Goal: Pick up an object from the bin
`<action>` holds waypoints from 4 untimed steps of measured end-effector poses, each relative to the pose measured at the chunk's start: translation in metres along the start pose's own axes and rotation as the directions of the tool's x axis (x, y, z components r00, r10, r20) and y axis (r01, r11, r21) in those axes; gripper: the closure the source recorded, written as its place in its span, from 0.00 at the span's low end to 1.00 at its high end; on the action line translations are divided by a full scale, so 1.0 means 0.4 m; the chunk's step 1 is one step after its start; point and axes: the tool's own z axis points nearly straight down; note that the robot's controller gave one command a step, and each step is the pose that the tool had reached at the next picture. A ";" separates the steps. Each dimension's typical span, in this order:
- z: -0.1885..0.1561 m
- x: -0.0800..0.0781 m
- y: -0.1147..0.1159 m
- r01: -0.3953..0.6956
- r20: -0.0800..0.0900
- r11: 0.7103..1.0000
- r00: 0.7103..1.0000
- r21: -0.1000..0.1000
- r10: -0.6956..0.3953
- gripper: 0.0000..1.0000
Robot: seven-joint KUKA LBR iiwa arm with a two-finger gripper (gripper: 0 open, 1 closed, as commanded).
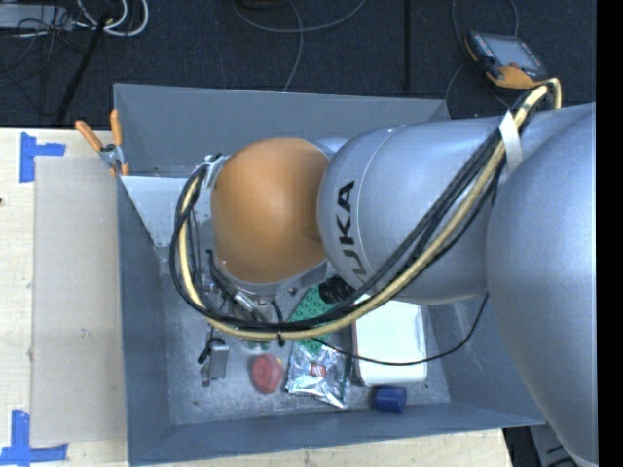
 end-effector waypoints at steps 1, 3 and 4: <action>0.145 0.024 -0.194 0.183 0.003 0.983 0.983 0.002 -0.183 0.00; -0.291 0.058 -0.356 0.113 0.018 0.994 0.993 -0.002 -0.113 1.00; -0.062 0.020 -0.340 0.182 0.000 0.983 0.983 -0.002 -0.182 1.00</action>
Offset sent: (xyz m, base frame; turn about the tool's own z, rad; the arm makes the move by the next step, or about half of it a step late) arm -0.0095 -0.0749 -0.0551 -0.1881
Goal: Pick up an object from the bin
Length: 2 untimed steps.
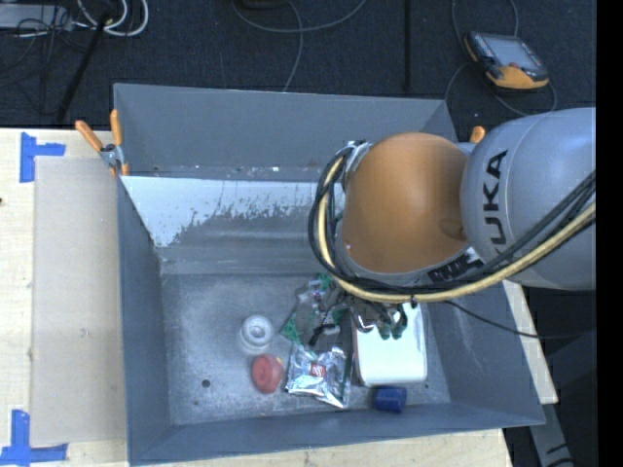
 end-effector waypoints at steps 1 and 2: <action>0.152 0.045 0.013 -0.038 -0.001 0.999 0.999 0.000 0.038 1.00; -0.263 0.044 0.127 -0.070 0.018 0.998 0.997 -0.003 0.070 1.00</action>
Offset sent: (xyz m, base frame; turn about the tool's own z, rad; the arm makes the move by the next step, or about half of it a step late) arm -0.0172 0.0017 -0.0561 0.0390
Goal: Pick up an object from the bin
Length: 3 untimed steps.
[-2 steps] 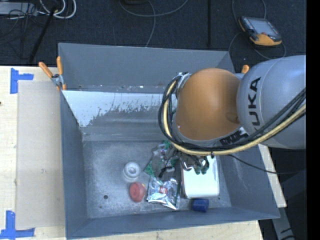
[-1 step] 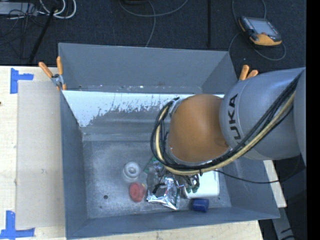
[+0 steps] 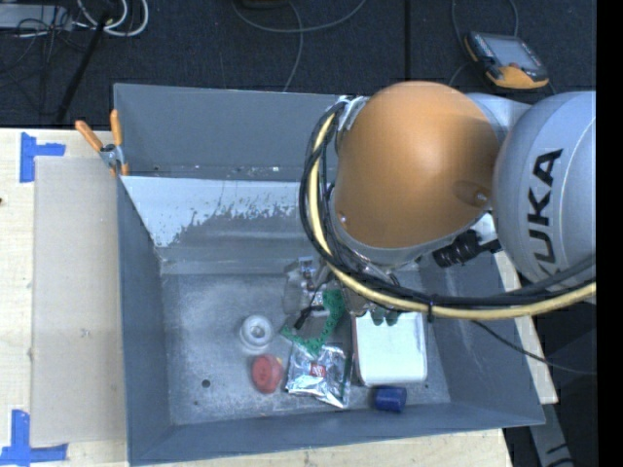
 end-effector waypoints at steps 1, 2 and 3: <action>0.279 0.007 0.029 0.050 -0.019 0.999 0.999 0.003 -0.050 1.00; 0.404 0.028 0.029 0.090 -0.017 0.996 0.996 0.002 -0.090 1.00; 0.040 -0.092 -0.108 0.033 0.001 0.999 0.999 0.003 -0.033 1.00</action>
Offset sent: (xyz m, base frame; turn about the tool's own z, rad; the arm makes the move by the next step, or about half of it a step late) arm -0.0020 0.0116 -0.1064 -0.0502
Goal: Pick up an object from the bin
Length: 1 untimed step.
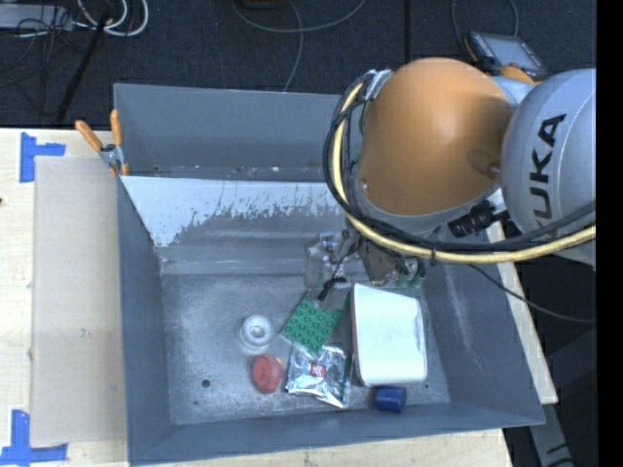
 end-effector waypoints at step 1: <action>0.212 0.096 0.032 0.368 -0.015 0.930 0.930 -0.007 -0.368 1.00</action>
Offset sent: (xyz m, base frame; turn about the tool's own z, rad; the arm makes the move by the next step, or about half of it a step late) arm -0.0379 0.0063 -0.0827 -0.3765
